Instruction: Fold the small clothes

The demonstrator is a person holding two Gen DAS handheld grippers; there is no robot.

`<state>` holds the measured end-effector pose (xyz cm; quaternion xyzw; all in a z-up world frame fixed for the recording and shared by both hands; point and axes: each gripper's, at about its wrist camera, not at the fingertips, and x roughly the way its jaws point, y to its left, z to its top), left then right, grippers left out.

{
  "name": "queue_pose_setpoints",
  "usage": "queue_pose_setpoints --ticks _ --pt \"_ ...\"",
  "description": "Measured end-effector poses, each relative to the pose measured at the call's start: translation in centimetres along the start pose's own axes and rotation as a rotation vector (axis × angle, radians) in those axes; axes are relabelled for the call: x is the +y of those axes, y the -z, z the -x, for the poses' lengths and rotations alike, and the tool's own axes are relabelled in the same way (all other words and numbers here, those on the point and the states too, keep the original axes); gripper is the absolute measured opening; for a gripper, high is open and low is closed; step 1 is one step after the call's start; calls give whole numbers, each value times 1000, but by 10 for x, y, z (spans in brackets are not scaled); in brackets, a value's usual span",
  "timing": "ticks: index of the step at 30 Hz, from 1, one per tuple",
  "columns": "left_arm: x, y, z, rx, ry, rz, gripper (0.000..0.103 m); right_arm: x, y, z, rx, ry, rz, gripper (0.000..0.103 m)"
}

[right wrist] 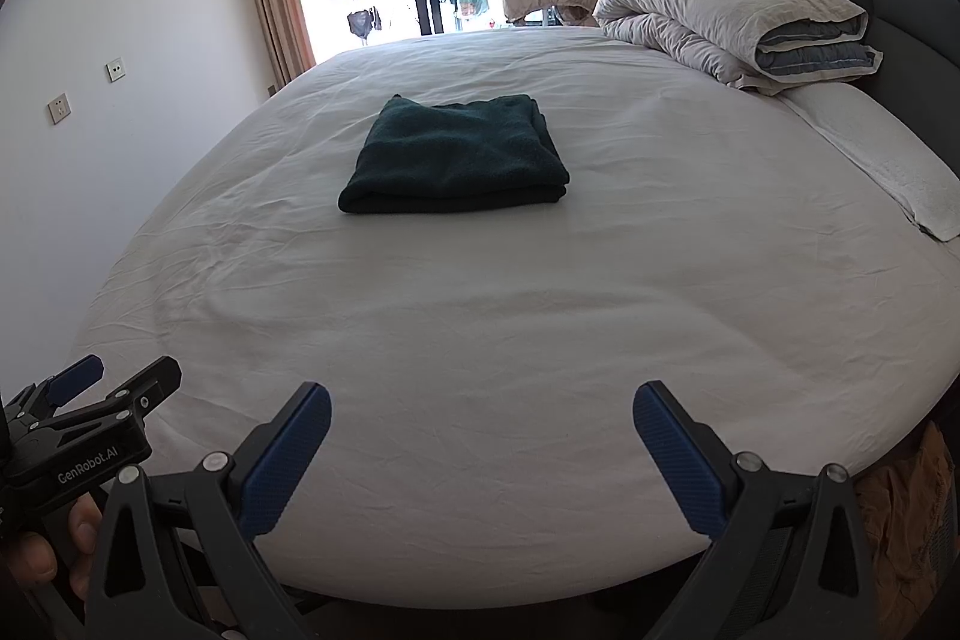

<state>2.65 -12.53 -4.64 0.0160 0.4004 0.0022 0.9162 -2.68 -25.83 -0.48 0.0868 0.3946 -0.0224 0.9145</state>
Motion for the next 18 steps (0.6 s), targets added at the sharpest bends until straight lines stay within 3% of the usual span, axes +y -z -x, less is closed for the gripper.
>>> queue_pose_setpoints --ticks 18 --pt "0 0 0 1 0 0 103 -1 -1 0 1 -1 0 103"
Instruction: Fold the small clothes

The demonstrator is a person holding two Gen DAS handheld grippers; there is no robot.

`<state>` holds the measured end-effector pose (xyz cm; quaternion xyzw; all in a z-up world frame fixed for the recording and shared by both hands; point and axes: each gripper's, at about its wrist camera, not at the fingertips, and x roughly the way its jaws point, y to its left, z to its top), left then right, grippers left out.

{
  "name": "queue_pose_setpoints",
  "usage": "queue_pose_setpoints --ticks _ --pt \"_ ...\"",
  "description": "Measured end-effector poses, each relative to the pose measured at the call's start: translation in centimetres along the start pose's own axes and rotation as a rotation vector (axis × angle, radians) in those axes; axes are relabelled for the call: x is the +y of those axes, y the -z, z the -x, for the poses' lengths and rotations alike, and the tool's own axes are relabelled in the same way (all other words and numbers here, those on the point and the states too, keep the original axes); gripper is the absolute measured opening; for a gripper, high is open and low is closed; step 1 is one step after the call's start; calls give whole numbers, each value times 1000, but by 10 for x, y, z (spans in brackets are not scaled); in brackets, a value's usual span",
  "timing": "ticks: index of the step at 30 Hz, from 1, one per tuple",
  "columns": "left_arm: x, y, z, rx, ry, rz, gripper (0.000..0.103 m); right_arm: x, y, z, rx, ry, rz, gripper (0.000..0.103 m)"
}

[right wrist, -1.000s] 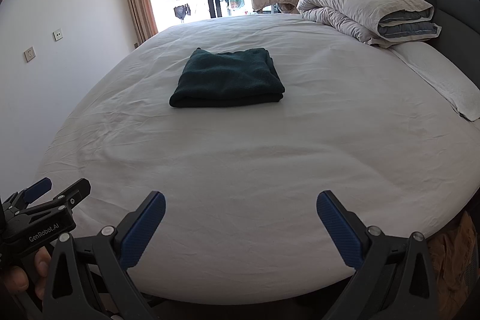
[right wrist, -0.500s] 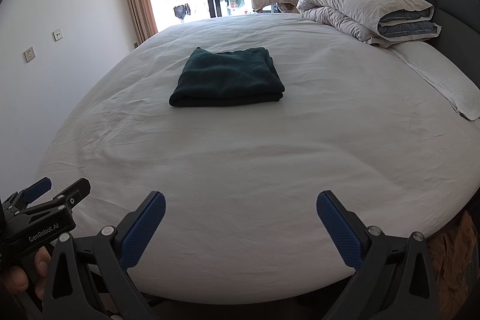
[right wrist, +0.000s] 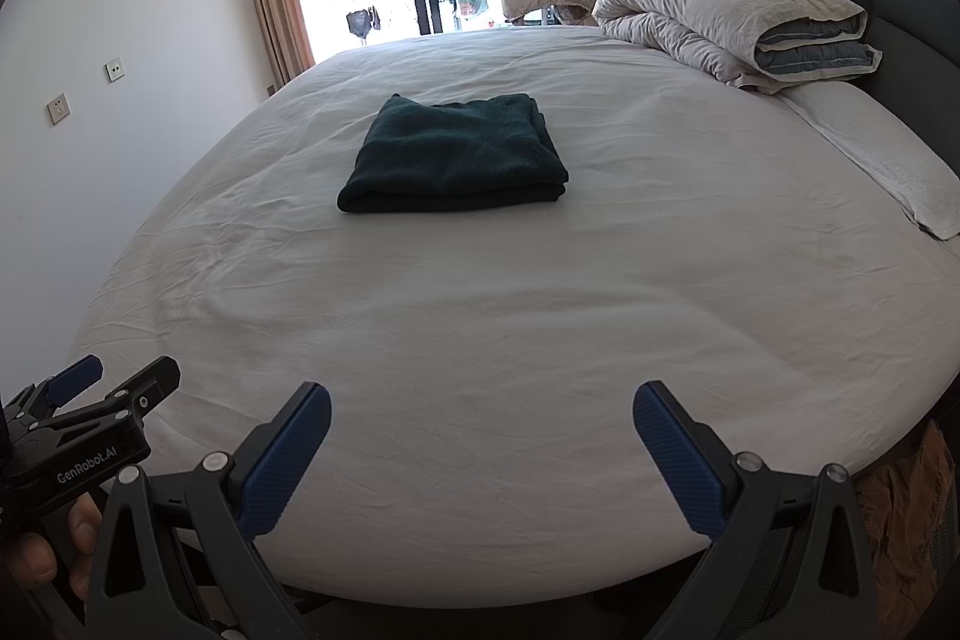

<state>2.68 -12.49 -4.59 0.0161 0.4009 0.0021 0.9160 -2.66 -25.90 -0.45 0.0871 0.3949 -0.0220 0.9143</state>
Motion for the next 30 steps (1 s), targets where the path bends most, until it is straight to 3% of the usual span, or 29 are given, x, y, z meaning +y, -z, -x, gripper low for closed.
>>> queue_pose_setpoints --ticks 30 --pt "3 2 -2 3 -1 0 103 -1 -1 0 2 -1 -2 103"
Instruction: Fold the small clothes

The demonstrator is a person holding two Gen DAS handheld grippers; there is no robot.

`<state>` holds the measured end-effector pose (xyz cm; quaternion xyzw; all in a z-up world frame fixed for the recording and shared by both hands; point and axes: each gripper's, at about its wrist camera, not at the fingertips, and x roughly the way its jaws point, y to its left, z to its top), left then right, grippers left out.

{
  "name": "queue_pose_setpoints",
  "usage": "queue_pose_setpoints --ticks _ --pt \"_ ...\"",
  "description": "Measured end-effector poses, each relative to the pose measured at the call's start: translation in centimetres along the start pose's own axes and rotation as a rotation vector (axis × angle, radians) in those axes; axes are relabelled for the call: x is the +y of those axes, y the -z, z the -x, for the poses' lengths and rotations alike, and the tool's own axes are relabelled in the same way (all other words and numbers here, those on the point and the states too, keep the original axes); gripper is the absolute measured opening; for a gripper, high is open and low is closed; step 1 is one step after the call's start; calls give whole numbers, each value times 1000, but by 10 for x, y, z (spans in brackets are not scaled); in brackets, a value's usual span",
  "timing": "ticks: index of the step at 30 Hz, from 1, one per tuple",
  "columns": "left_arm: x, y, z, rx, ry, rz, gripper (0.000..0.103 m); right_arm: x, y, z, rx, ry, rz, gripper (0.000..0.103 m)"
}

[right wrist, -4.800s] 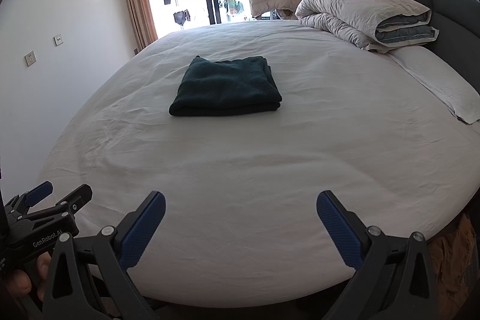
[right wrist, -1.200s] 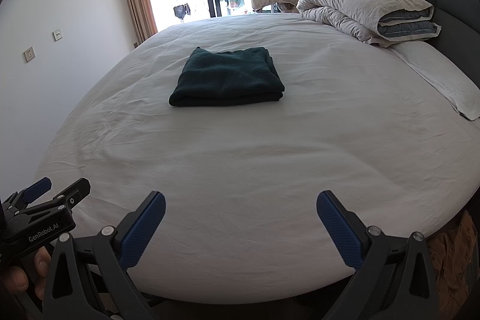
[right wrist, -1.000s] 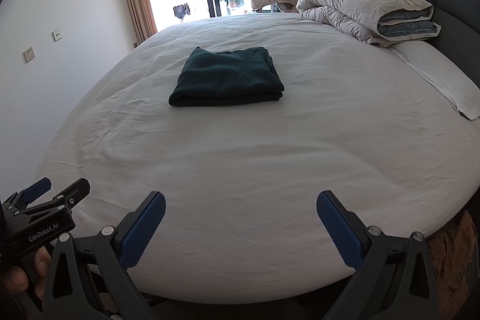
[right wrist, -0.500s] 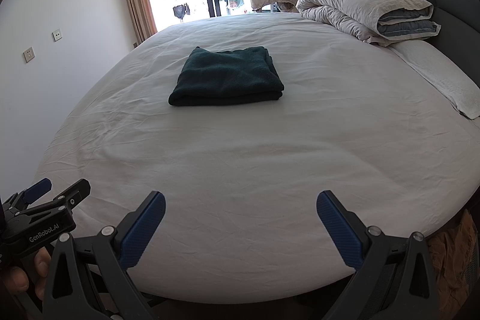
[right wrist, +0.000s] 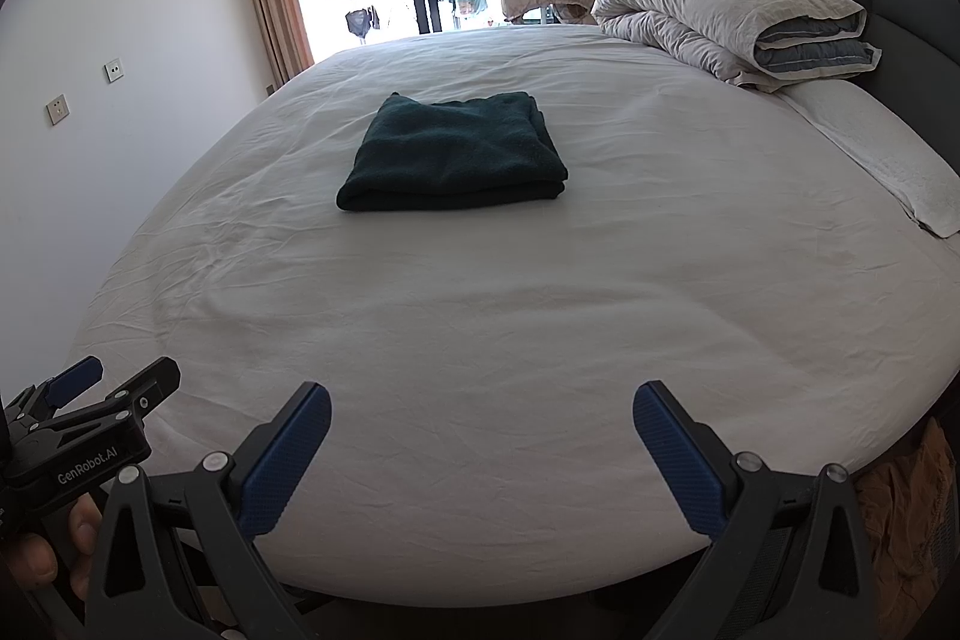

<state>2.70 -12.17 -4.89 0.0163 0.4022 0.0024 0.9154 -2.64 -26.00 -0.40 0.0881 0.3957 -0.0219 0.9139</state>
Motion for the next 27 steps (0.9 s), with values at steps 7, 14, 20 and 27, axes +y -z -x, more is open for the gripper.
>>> queue_pose_setpoints --ticks 7,14,20,27 --pt "0 0 0 0 0 1 103 -1 0 0 1 0 1 103" --pt "1 0 0 0 -1 0 103 -1 0 0 1 0 1 103" --pt "3 3 -2 3 -3 4 103 -2 -1 0 1 0 0 103" --pt "4 6 -3 5 -6 6 103 -2 -1 0 2 0 1 103"
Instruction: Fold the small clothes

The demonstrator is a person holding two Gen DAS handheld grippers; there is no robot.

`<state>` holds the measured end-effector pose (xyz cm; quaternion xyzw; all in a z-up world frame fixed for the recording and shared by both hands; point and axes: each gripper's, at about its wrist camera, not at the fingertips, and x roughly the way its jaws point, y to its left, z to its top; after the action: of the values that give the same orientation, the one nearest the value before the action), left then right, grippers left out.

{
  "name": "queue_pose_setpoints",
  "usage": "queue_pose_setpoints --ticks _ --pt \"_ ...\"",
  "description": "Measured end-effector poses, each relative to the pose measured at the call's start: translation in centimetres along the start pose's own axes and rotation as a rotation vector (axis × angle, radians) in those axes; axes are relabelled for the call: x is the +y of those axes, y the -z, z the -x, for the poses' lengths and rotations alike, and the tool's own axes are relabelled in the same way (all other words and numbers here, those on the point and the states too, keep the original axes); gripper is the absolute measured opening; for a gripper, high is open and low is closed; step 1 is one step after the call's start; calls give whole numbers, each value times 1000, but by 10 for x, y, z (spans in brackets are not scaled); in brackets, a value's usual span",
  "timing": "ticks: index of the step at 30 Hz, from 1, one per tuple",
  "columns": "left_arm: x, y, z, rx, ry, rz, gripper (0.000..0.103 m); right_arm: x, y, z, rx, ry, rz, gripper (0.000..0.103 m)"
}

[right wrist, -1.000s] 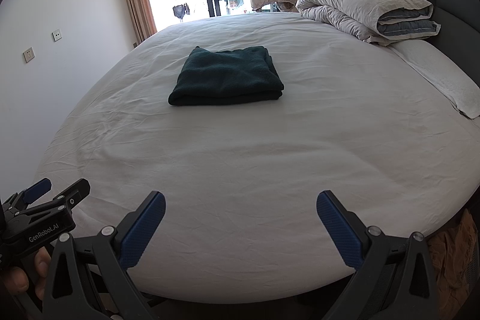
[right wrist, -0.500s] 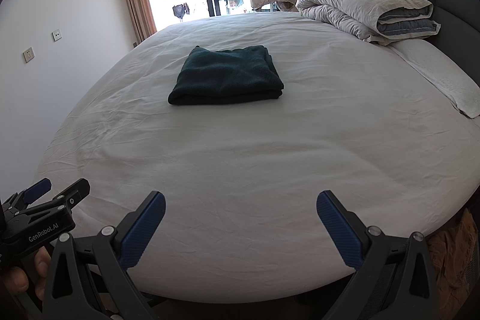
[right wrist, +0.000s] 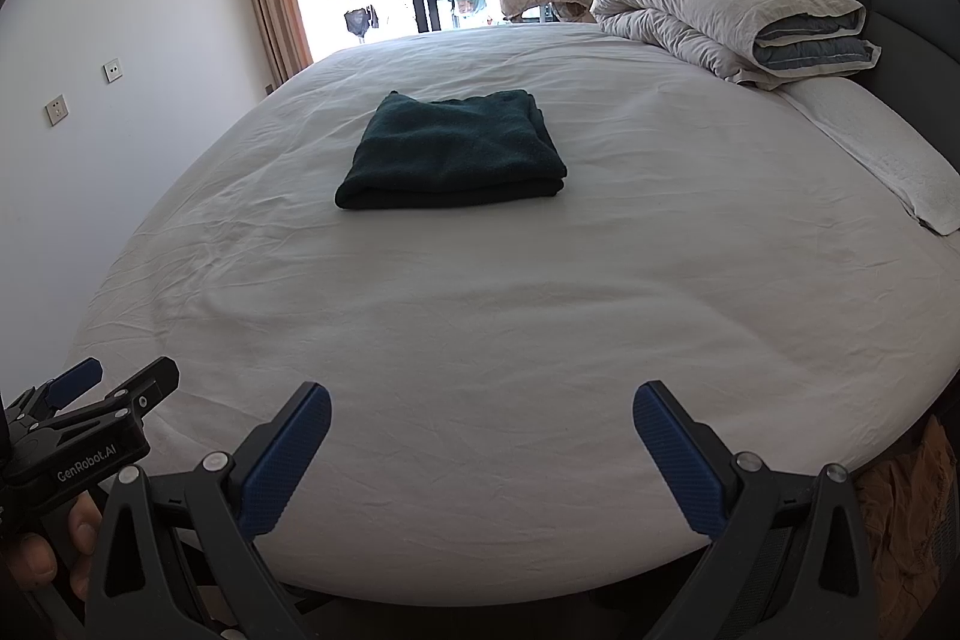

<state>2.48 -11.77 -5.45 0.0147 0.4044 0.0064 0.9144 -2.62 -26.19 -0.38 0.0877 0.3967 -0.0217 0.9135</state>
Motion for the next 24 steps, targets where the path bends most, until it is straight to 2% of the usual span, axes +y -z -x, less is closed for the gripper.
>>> queue_pose_setpoints --ticks 24 --pt "-1 0 0 5 0 0 103 -1 2 1 2 -2 -3 103"
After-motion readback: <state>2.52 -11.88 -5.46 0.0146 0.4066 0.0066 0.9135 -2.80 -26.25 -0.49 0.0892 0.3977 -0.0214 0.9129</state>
